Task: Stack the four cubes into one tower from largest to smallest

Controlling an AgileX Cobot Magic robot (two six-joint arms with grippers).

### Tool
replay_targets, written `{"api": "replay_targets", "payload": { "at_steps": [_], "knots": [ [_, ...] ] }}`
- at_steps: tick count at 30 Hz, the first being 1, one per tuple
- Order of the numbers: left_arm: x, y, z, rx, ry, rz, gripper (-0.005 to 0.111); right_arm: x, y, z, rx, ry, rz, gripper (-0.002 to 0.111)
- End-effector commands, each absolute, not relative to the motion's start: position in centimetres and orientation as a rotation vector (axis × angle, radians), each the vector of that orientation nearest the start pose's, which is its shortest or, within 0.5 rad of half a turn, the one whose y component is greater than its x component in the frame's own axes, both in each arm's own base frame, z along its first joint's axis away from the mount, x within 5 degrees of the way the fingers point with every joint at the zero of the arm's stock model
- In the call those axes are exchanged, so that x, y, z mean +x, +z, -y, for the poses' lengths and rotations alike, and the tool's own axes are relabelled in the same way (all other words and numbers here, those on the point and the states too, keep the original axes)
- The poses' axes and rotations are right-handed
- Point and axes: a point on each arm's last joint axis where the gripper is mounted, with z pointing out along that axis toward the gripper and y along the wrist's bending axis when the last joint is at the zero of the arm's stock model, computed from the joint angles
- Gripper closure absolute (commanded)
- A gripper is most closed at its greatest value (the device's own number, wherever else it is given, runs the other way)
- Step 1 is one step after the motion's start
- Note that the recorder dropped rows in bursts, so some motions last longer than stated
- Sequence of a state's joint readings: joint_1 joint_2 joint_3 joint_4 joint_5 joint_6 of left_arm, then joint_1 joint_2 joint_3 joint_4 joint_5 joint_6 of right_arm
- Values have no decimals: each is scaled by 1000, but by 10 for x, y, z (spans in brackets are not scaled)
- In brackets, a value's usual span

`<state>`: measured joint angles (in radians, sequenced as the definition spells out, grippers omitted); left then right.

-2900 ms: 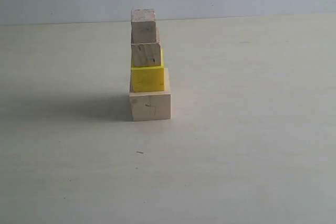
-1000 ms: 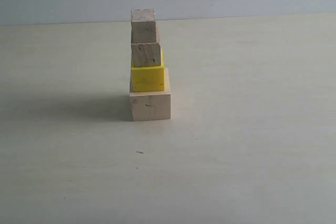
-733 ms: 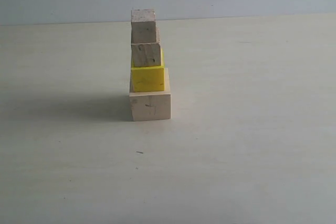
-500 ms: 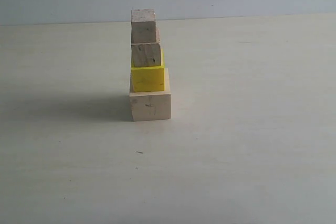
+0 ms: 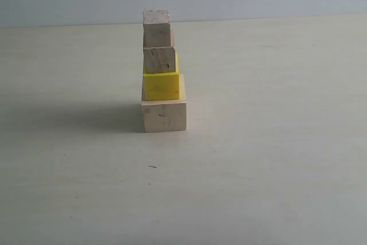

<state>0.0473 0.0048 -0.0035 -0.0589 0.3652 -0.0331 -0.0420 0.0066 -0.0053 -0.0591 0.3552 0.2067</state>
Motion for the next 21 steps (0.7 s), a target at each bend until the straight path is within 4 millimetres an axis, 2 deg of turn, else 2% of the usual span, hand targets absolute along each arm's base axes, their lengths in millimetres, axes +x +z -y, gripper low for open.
{"api": "replay_targets", "payload": {
  "at_steps": [1, 21],
  "knots": [
    [53, 181, -1, -109, -44, -1836, 107, 53, 182, 4, 190, 49, -1824, 108],
    [53, 181, -1, -109, -44, -1836, 107, 53, 182, 5, 160, 22, -1822, 108]
  ]
}}
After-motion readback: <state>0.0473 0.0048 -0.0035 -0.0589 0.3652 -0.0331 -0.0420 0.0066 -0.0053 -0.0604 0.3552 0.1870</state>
